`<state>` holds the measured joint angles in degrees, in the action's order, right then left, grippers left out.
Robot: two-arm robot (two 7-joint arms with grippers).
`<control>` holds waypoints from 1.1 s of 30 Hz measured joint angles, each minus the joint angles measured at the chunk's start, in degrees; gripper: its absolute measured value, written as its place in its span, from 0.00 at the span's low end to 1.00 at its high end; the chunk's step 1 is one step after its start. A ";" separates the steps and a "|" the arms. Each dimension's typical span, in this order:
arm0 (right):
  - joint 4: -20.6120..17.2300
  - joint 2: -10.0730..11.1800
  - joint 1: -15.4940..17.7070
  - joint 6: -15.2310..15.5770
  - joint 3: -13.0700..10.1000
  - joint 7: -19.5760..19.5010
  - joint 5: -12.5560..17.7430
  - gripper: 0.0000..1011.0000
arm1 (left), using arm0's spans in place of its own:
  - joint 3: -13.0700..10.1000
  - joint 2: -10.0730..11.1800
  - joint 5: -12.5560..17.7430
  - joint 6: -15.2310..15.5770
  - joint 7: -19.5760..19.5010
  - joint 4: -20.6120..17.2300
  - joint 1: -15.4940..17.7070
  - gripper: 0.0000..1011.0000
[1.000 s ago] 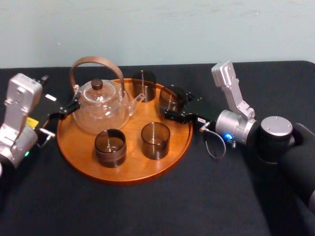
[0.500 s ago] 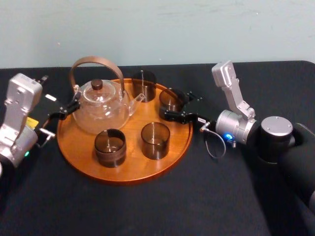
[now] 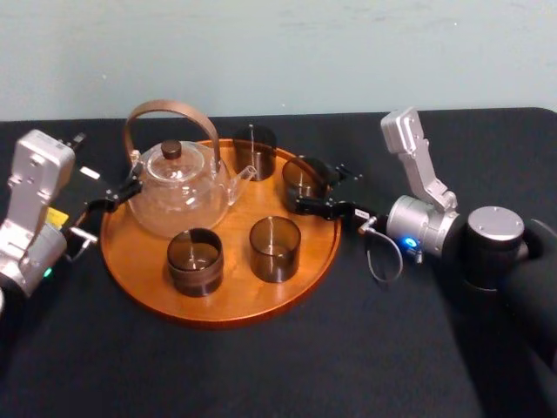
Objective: Pick up the glass from the table and place it on the tray.
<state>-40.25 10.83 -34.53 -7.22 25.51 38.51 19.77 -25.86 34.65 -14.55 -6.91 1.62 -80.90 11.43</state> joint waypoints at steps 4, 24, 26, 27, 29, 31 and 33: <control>-1.98 0.99 1.03 1.47 -0.27 -0.21 0.12 0.99 | 0.00 0.00 0.00 0.00 0.00 0.00 0.00 1.00; -13.88 7.86 8.78 4.82 -2.12 -0.49 3.43 0.99 | 0.00 0.00 0.00 0.00 0.00 0.00 0.00 1.00; -15.02 8.53 9.52 4.90 -2.57 -0.63 4.01 0.99 | 0.00 0.00 0.00 0.00 0.00 0.00 0.00 1.00; -16.07 9.26 10.21 4.96 -3.11 -0.83 4.65 0.99 | 0.00 0.00 0.00 0.00 0.00 0.00 0.00 1.00; -16.91 9.85 10.82 4.96 -3.60 -1.05 5.19 0.99 | 0.00 0.00 0.00 0.00 0.00 0.00 0.00 1.00; -17.97 10.82 11.69 4.99 -4.55 -1.57 6.19 0.99 | 0.00 0.00 0.00 0.00 0.00 0.00 0.00 1.00; -18.48 11.39 12.14 4.99 -5.24 -1.99 6.84 0.99 | 0.00 0.00 0.00 0.00 0.00 0.00 0.00 1.00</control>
<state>-58.73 22.22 -22.39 -2.22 20.27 36.52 26.61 -25.87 34.65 -14.55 -6.91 1.62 -80.90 11.43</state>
